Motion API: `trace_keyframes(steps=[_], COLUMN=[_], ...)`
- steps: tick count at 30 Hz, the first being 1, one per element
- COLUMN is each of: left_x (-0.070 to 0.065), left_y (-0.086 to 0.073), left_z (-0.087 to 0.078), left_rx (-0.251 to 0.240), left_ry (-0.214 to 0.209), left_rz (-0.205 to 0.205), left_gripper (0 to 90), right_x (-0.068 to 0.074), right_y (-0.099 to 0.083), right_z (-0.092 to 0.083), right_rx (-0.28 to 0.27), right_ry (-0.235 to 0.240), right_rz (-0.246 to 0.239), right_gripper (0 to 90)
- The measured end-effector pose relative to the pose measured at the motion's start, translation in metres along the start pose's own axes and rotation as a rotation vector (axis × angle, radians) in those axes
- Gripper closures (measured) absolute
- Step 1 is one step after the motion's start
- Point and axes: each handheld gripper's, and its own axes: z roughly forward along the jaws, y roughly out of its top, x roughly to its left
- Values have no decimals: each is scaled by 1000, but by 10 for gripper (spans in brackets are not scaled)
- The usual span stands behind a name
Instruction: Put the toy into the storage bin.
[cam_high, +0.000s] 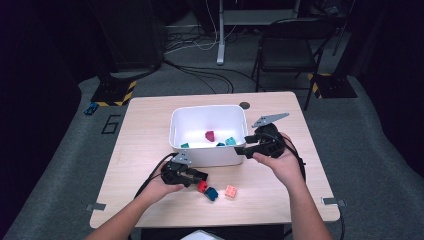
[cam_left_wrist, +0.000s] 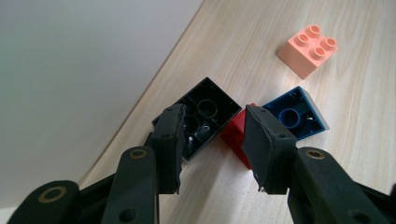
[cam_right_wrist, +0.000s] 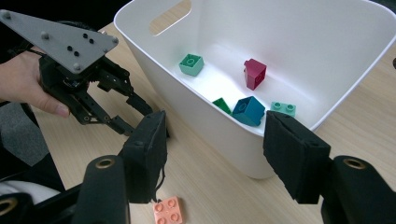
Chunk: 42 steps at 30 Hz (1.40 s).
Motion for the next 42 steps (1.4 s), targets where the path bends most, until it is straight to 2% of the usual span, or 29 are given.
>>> trace_keyframes(steps=[4,6,7,15,17,20,24,29,35,38,42], left_x=[1,1,2,-6,-9,-8,-4,2,2,3,5], left_y=[-1,-2,-2,-6,-7,-7,-7,-8,-9,-10,-10], left_z=[4,6,6,5,3,-2,-5,-3,9,14,17], left_rx=[12,5,17,39,37,18,-6,5,38,58,51], left_ry=[-2,-10,-16,-27,-14,17,57,78,58,56,57], left_rz=[9,-11,-4,-17,-14,-15,-36,-40,-30,-22,-38], left_gripper=[595,607,618,671,668,611,515,461,466,519,575], right_x=[0,0,0,0,0,0,0,0,0,0,-1], right_y=[0,0,0,0,0,0,0,0,0,0,0], right_z=[0,0,0,0,0,0,1,2,2,1,1], right_rx=[2,1,-1,4,-1,0,4,6,4,4,3], right_ry=[0,0,0,0,0,-1,0,2,3,4,5], right_rz=[-2,-1,-3,3,-2,0,1,2,2,2,2], right_gripper=[393,393,393,393,393,392,392,392,392,391,391])
